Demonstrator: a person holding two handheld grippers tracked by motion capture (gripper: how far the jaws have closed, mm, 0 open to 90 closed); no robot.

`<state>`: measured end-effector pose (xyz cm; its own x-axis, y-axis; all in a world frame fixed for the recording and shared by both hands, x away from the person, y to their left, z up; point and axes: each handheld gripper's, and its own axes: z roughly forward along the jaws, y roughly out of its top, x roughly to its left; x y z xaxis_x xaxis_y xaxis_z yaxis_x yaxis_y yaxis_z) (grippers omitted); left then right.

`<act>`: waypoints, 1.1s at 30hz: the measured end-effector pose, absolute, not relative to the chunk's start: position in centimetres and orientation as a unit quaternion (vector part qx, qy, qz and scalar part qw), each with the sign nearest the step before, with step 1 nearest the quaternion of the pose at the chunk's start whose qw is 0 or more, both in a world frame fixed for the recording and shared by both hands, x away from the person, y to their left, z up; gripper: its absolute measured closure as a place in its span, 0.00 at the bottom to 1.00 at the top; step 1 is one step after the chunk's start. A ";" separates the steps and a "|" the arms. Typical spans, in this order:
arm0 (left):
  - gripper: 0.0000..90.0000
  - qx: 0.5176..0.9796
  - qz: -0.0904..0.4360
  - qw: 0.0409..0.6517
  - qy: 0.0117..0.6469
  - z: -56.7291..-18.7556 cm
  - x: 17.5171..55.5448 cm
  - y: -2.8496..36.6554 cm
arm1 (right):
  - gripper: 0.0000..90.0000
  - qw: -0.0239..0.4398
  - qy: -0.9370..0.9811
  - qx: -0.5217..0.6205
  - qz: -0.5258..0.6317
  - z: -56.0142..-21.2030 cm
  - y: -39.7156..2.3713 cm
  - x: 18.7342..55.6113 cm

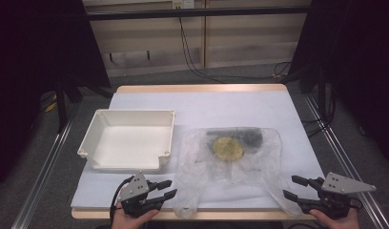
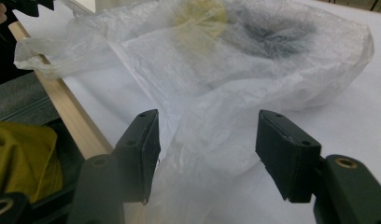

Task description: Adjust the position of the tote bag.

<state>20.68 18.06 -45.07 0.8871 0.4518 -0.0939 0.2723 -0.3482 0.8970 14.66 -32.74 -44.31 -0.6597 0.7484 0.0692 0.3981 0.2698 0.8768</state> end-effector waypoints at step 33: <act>0.65 0.876 0.055 0.438 0.195 -46.9 19.8 15.0 | 0.56 0.142 0.835 0.345 0.406 -46.6 -31.0 14.7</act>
<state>19.79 15.02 -46.86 0.9180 0.3896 -0.0743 0.2934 -0.5410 0.7882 14.75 -31.05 -46.64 -0.7220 0.6905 0.0428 0.4603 0.4333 0.7748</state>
